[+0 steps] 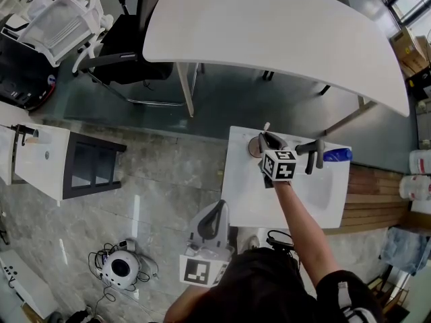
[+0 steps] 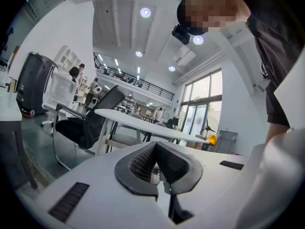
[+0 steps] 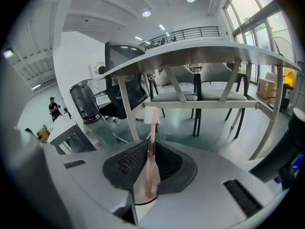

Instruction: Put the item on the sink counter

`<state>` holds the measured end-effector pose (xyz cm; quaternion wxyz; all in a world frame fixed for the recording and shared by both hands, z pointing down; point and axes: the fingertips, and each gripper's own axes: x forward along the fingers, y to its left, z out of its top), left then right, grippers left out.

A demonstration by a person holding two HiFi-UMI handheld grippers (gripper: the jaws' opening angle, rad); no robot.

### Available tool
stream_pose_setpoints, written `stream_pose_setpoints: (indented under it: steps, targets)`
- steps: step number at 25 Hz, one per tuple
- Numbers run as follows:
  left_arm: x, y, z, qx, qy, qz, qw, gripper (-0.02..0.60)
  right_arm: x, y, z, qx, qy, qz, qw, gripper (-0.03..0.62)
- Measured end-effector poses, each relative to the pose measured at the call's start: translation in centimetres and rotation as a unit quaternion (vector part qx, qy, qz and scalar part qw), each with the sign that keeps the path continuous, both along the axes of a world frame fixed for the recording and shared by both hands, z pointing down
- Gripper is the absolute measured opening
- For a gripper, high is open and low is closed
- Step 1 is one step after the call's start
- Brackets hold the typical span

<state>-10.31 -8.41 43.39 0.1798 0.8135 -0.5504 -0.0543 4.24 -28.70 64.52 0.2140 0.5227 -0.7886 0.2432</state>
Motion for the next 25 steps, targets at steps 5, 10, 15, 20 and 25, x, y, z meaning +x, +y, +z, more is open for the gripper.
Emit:
stream_pose_setpoints:
  steps: [5, 10, 15, 20, 25]
  targets:
    - [-0.2, 0.3, -0.2, 0.001, 0.002, -0.004, 1.0, 0.015, -0.3, 0.1, 0.0, -0.002, 0.002, -0.002, 1.0, 0.038]
    - [-0.1, 0.9, -0.2, 0.003, 0.001, -0.007, 1.0, 0.015, -0.2, 0.5, 0.0, -0.002, 0.004, -0.005, 1.0, 0.059]
    - [0.3, 2.0, -0.4, 0.006, 0.0, -0.01, 0.9999, 0.015, 0.1, 1.4, -0.6, 0.005, -0.002, -0.003, 1.0, 0.063]
    - [1.2, 3.3, -0.8, 0.011, -0.003, -0.008, 0.9999, 0.015, 0.7, 2.8, -1.8, 0.015, -0.014, -0.001, 1.0, 0.063]
    - [3.2, 5.4, -1.6, 0.021, -0.007, 0.001, 0.9998, 0.015, 2.1, 5.3, -3.3, 0.023, -0.025, -0.002, 0.999, 0.063]
